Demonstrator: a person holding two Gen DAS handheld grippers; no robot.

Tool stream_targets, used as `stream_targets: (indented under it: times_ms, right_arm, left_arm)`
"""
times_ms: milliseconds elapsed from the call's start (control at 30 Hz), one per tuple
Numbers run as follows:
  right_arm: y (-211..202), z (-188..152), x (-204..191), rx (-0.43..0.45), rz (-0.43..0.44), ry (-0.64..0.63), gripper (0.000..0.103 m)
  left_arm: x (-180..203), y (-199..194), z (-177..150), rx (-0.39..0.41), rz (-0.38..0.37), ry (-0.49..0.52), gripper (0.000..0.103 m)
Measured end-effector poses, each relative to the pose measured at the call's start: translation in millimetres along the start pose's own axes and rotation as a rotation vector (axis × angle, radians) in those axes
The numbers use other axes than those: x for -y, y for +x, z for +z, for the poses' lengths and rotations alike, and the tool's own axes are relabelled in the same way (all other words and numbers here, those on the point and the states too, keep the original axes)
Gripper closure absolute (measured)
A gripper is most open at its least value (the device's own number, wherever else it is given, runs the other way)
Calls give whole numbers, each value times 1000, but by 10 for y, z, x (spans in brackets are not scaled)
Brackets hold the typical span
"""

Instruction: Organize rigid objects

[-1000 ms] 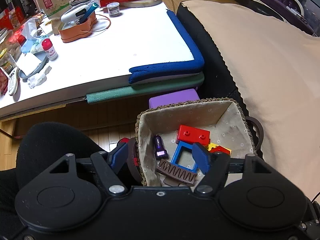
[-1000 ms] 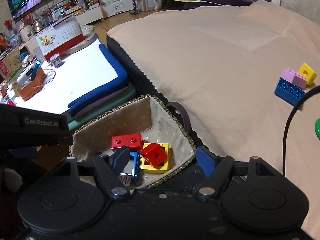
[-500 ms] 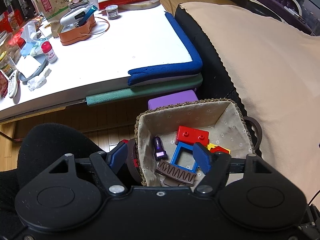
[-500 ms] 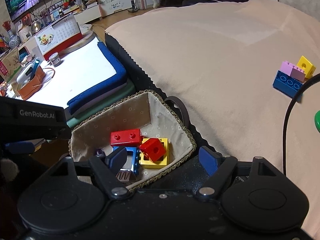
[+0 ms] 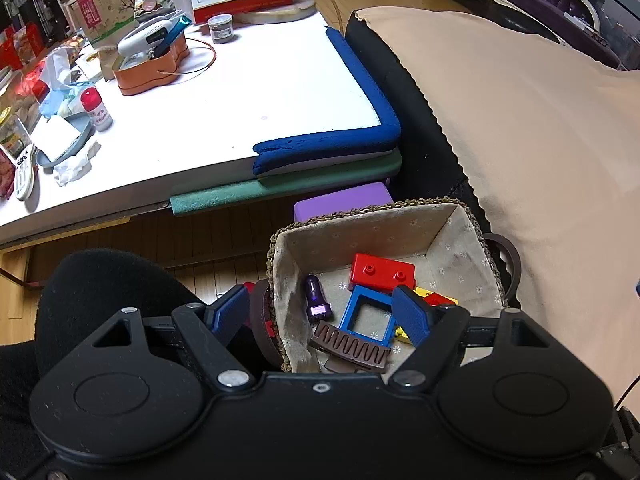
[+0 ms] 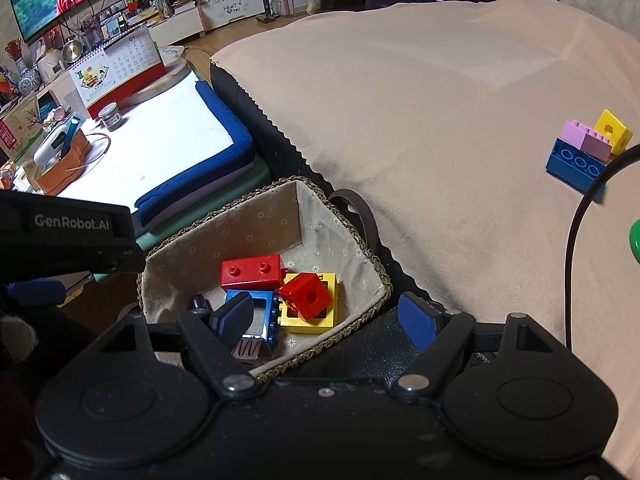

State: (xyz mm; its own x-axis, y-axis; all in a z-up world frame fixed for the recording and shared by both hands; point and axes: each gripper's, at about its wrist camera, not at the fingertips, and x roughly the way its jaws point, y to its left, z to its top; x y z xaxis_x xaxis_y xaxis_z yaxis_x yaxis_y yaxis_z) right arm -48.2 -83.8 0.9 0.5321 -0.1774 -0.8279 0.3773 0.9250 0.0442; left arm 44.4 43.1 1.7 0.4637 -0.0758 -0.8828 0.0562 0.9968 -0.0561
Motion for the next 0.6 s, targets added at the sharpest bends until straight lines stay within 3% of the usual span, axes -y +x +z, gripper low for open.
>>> stream_targets:
  times_ms: [333,600]
  right_arm:
    - [-47,11,98,14,-10,7,21]
    - [-128,30,445,69,-76,49,15]
  left_arm:
    - [17,-14,-8,5,-1,10,29]
    - [52,-33,-28,13,0,31,29]
